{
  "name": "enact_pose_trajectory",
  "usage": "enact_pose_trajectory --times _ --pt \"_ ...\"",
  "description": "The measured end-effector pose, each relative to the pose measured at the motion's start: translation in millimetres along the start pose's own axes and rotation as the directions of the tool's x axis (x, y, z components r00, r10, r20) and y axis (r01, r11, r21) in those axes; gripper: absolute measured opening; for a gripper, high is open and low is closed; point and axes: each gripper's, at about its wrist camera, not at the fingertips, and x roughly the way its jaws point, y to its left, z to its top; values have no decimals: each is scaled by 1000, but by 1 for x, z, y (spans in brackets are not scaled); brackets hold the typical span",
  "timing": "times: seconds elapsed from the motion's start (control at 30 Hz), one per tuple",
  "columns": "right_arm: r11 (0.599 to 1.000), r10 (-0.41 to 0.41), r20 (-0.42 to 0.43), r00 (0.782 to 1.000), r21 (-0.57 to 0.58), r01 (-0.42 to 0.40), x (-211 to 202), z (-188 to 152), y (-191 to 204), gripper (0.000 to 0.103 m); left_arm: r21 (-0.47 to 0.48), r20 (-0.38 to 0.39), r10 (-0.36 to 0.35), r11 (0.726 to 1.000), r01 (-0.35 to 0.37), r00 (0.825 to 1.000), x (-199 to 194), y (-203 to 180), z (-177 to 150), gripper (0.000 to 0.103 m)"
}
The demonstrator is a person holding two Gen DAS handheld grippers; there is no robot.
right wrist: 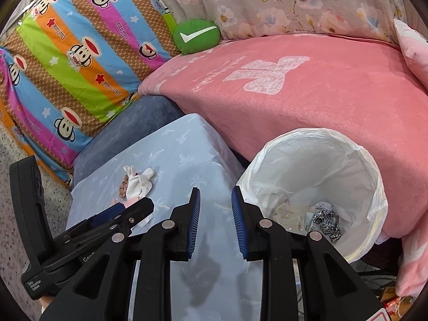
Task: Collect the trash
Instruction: 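Move both tools back to the remaining items on the sheet, then grasp the pink cloth with the right tool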
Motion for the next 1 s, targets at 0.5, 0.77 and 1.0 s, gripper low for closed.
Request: enact_pose_trajectory --times 0.5,0.77,1.0 --pt "997 17 -58 998 -68 -21 26 -14 47 34 -75 0 66 995 -66 998 -7 55 -11 77" --pt "993 34 -100 994 -106 -45 47 -22 73 41 -109 0 163 981 -162 987 -12 94 -16 86" --pt "985 53 -152 987 -156 -77 78 -34 106 42 -177 -24 229 957 -229 973 -14 141 -22 88"
